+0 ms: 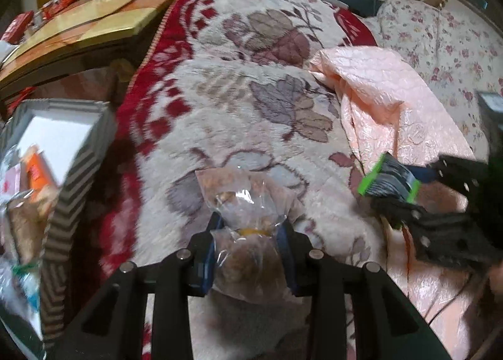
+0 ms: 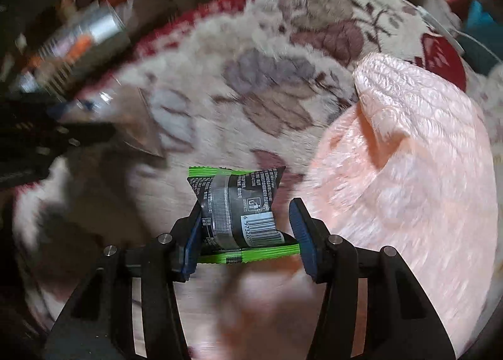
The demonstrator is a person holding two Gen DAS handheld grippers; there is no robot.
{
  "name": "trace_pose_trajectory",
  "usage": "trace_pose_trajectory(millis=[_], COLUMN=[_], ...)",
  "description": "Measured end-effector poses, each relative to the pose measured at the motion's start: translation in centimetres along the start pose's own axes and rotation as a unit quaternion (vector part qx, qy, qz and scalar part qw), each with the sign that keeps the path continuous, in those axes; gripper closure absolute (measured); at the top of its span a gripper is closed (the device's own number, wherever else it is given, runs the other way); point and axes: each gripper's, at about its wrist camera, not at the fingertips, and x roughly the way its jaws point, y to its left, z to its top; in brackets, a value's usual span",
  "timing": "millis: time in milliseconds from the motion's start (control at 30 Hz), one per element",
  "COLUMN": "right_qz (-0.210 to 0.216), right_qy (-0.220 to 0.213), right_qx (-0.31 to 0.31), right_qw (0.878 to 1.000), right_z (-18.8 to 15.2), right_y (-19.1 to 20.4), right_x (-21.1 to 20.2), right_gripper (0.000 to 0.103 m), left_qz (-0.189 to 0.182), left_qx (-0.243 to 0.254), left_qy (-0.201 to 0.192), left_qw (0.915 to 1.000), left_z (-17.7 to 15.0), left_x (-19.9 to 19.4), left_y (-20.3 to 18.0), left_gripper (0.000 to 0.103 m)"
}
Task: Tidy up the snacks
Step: 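Grasp the clear nut bag with left tool while right tool grasps green-edged dark pack, then carry nut bag and dark pack over the white tray with both tools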
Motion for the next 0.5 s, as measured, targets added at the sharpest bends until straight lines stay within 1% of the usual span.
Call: trace_pose_trajectory(millis=[67,167,267,367,500], right_qz=[0.010,0.030,0.053,0.068,0.085], right_qy=[-0.030,-0.056,-0.078,-0.076,-0.070], right_qx=[0.027,0.068,0.115,0.141,0.153], right_qw=[0.999,0.996,0.989,0.985,0.982], right_z=[-1.1,-2.2,-3.0,-3.2,-3.3], right_y=[1.6,3.9,5.9,6.8,8.1], right_x=[-1.2,-1.6,-1.3,-0.3,0.5], right_gripper=[0.051,0.051,0.051,0.051,0.051], left_qz=[0.007,0.024,0.037,0.050,0.060], left_qx=[-0.005,-0.005,-0.010,-0.011,-0.012], left_qy=[-0.005,-0.011,-0.018,-0.028,-0.038], left_qw=[0.9999,0.9996,0.9991,0.9983,0.9974], left_z=[-0.6,-1.6,-2.7,-3.6,-4.6], left_x=[-0.9,-2.0,-3.0,-3.9,-5.0], left_y=[0.6,1.3,2.1,2.6,3.4], left_gripper=[0.067,0.067,0.067,0.067,0.067])
